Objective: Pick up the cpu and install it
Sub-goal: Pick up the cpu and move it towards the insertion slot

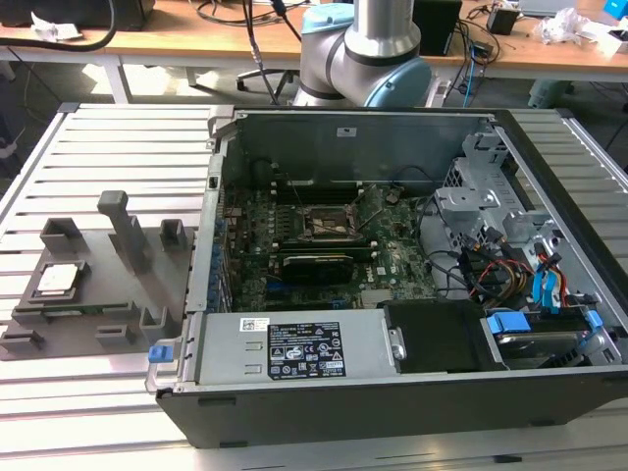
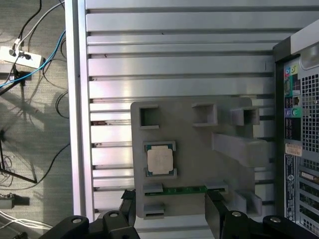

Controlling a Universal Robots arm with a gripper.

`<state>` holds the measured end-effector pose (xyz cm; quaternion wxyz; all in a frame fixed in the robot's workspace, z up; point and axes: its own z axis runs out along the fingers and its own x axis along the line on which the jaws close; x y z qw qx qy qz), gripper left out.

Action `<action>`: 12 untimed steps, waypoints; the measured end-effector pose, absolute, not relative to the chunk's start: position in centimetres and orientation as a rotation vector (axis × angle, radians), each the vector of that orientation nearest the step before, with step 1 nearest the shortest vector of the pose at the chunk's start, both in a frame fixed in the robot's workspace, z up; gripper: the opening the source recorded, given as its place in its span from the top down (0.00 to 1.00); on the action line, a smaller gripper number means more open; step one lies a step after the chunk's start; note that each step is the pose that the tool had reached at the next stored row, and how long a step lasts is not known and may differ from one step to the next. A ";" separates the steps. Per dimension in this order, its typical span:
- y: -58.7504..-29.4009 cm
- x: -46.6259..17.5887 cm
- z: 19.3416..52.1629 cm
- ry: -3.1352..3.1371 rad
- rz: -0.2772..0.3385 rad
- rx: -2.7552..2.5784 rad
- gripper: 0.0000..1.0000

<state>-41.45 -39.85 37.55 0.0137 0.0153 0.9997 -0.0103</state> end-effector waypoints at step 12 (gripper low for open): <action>-39.9 -41.5 37.2 3.114 -0.032 0.048 0.34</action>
